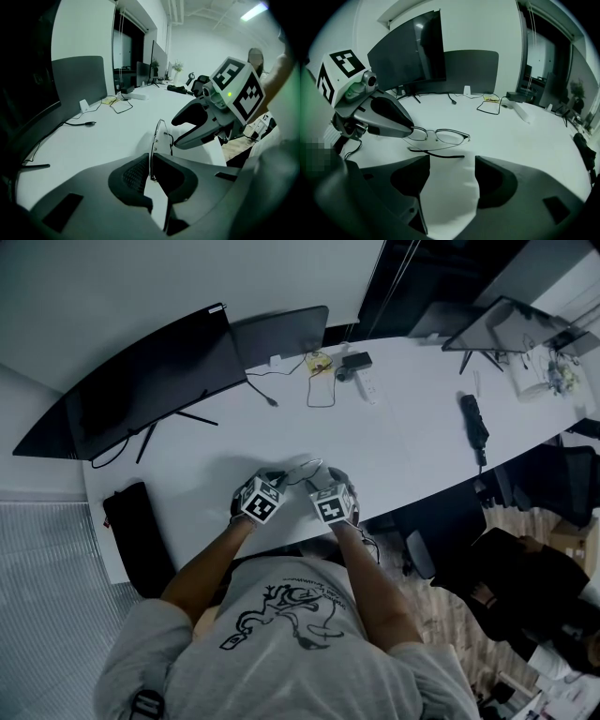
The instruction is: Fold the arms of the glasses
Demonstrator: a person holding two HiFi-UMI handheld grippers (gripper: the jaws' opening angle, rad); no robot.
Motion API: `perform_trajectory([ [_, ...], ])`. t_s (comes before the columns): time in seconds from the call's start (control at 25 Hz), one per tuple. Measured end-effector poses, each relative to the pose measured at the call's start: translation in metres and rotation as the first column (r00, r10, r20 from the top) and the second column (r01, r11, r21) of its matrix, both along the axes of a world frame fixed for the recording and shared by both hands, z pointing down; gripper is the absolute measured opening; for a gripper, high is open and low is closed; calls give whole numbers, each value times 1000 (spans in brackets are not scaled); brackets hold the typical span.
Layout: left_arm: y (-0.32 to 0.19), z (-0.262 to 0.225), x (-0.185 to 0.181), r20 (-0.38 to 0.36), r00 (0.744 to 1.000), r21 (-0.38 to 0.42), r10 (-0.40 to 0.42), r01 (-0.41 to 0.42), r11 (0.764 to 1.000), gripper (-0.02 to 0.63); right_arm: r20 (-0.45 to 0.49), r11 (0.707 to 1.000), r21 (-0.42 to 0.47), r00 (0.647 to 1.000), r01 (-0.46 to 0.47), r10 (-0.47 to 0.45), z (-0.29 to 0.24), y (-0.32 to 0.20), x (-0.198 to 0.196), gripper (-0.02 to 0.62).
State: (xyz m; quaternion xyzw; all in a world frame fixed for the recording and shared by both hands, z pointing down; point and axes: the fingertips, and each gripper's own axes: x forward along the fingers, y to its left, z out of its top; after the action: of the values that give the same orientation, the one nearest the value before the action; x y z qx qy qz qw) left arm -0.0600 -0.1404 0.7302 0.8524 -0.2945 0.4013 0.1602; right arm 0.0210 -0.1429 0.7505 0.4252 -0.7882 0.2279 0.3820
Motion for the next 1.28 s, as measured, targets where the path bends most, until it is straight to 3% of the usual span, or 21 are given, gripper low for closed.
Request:
perform_trajectory([
  [0.28, -3, 0, 2, 63, 998, 95, 32, -38, 995, 37, -3, 1000, -6, 1000, -1, 1, 2, 7, 2, 296],
  [0.48, -3, 0, 4, 150, 986, 211, 72, -103, 972, 38, 3, 1000, -2, 1000, -3, 3, 1, 13, 4, 273],
  [0.64, -1, 3, 6, 200, 976, 260, 83, -135, 956, 38, 5, 1000, 7, 1000, -13, 13, -1, 16, 9, 256],
  [0.96, 9, 18, 9, 260, 961, 265, 93, -163, 950, 60, 28, 999, 12, 999, -43, 43, -5, 28, 18, 242],
  [1.28, 19, 17, 11, 214, 974, 239, 75, -126, 963, 89, 73, 997, 32, 995, -72, 70, -19, 34, 23, 214],
])
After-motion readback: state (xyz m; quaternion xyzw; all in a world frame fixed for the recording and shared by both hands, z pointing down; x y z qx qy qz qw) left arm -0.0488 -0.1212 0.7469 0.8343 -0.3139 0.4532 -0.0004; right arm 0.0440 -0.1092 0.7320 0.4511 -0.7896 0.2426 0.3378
